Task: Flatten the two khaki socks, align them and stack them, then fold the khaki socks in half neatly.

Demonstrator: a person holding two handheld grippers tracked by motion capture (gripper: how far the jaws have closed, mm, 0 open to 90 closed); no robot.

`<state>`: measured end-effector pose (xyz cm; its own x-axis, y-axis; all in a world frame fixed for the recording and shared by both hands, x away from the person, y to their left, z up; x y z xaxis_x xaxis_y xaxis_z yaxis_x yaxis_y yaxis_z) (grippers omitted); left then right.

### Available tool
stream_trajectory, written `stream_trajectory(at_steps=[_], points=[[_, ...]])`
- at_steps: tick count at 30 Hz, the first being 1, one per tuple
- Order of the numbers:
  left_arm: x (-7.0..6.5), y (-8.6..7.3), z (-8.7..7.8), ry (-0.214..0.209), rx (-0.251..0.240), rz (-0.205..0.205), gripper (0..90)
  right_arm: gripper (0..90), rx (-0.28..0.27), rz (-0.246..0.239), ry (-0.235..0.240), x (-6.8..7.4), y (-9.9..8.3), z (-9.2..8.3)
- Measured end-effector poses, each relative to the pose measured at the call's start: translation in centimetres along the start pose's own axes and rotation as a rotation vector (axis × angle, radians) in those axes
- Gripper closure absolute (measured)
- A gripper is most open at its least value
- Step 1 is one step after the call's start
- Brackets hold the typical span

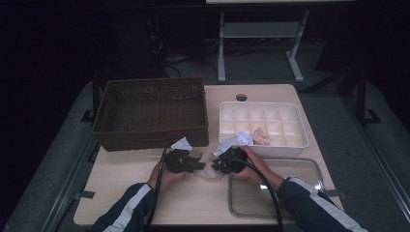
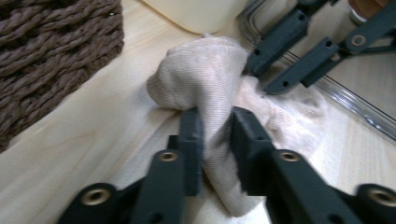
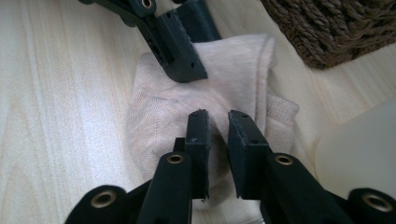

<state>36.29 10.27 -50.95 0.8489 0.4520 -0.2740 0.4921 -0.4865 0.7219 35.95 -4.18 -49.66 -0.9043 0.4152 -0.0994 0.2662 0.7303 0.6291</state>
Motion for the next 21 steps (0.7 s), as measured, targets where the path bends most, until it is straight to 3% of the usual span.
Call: stream_trajectory(at_steps=[6,12,13,19,21], points=[[-0.5,-0.2,-0.4,0.005,0.004,0.027,82.6,75.5,0.012,-0.003,-0.035,-0.3,0.0,-0.2],[-0.9,-0.2,-0.9,-0.022,-0.037,0.003,82.8,76.6,0.024,-0.008,-0.052,-0.2,0.0,0.2],[-0.9,-0.2,-1.1,-0.026,-0.042,0.018,82.8,76.6,0.03,-0.017,-0.053,-0.1,0.2,0.2],[-1.0,0.1,-2.0,-0.029,-0.086,-0.005,82.4,76.6,0.032,-0.038,-0.067,0.4,0.8,0.7],[-1.1,0.1,-2.2,-0.009,-0.079,-0.005,81.9,76.6,0.039,-0.046,-0.069,0.4,0.9,0.8]])
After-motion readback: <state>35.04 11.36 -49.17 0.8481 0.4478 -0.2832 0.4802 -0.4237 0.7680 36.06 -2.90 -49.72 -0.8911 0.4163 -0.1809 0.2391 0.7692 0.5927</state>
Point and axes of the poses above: each handheld gripper's, and its own axes: z roughly forward along the jaws, y roughly out of its top, x roughly to its left, the point moved 6 cm from there along z, roughly forward along the jaws, and after that the axes turned 4 degrees about -y, right-handed, at the moved point
